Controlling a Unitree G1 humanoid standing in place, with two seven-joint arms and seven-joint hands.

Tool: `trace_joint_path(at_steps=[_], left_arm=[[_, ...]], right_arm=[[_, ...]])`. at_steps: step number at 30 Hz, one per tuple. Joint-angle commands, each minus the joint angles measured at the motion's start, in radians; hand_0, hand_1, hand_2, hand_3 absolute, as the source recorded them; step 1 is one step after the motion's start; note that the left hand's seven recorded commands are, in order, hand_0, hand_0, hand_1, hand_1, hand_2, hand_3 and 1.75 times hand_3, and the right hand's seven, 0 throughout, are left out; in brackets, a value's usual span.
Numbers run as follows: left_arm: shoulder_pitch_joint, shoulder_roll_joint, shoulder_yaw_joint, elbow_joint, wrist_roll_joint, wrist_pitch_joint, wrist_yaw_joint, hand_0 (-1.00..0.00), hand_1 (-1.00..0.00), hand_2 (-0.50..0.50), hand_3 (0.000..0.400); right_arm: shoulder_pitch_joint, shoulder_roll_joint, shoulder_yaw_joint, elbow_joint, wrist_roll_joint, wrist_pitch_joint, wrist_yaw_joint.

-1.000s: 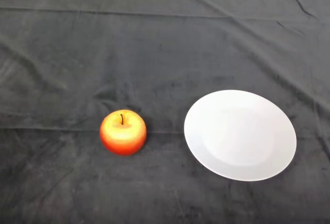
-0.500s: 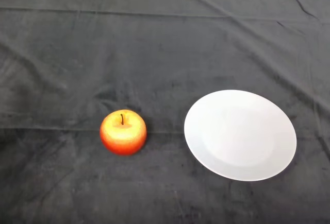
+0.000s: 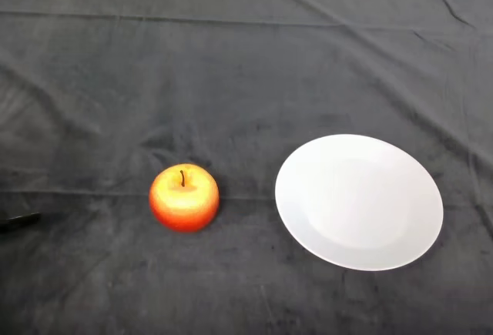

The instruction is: Move the apple to the plate

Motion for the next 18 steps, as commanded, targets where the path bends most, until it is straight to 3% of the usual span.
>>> trace_joint_path(at_steps=[1,18], left_arm=[[-0.049,-0.014,-0.019,-0.045,0.022,-0.024,-0.015,0.00,0.00,0.00,0.000],[-0.078,-0.082,-0.078,-0.055,0.042,-0.044,-0.112,0.00,0.00,0.00,0.000]], right_arm=[[0.082,0.047,0.0244,0.027,-0.0191,0.019,0.0197],[0.083,0.047,0.0240,0.025,-0.0188,0.020,0.0202]])
